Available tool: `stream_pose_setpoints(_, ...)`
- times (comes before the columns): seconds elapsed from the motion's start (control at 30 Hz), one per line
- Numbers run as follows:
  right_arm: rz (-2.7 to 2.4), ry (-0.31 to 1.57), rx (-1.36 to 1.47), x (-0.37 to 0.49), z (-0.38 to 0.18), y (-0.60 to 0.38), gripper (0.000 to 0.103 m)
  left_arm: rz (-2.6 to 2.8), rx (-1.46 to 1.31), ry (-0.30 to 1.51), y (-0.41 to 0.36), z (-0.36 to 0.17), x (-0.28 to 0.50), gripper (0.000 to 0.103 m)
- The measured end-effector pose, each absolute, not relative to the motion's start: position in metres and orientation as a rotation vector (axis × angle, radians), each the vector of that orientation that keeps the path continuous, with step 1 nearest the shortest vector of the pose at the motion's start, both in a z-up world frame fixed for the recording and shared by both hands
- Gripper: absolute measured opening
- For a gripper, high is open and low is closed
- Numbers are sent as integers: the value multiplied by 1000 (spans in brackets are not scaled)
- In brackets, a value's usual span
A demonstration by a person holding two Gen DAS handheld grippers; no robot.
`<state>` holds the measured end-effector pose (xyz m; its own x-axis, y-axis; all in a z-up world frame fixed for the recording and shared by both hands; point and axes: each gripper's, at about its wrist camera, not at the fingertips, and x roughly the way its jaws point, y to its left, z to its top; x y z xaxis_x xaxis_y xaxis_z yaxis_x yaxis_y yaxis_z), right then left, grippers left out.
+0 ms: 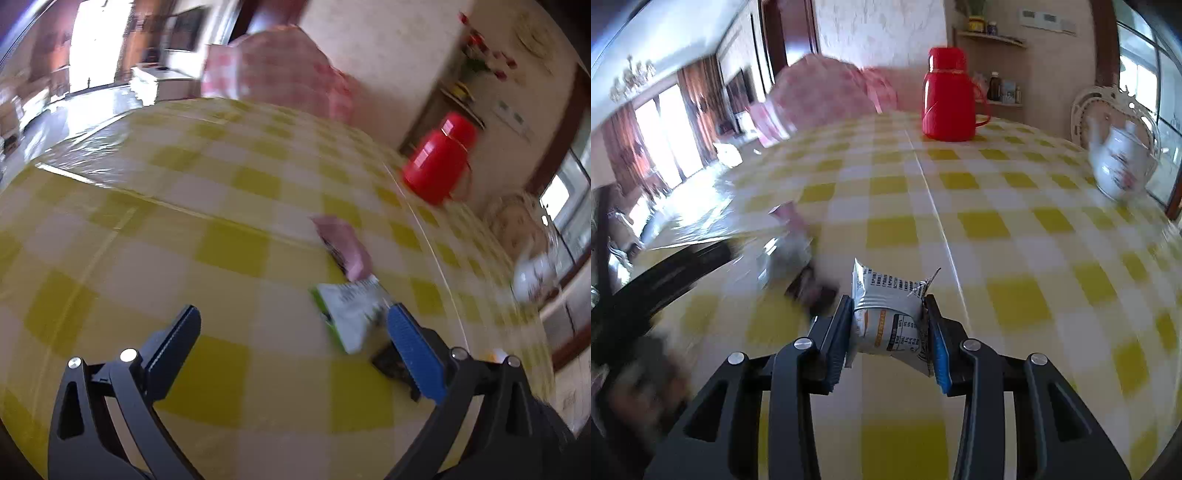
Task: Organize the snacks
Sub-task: 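Grasp the white-green packet with the left tool while the right tool grasps the white printed packet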
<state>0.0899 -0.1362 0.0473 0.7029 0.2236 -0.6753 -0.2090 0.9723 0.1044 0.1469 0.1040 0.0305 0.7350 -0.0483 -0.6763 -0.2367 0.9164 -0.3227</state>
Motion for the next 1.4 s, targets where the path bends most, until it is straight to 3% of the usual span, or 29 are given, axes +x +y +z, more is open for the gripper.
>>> stream_pose_setpoints(0.2,280,751,146,15,34,-169,38,78,-324,756,68,31,146,101)
stream_pose_setpoints(0.47,293,710,168,3,49,-173,39,223,-449,858,47,19,201,101)
stream_pose_setpoints(0.67,301,722,202,5,51,-179,39,269,-260,930,20,7,232,100)
stream_pose_setpoints(0.7,297,723,198,6,50,-179,39,273,-229,928,18,6,229,83)
stream_pose_setpoints(0.73,289,723,192,6,48,-179,39,276,-217,911,19,8,225,57)
stream_pose_setpoints(0.83,255,744,180,12,39,-180,39,193,-272,884,27,17,210,48)
stream_pose_setpoints(1.4,207,761,134,15,23,-175,39,114,-272,744,58,52,83,48)
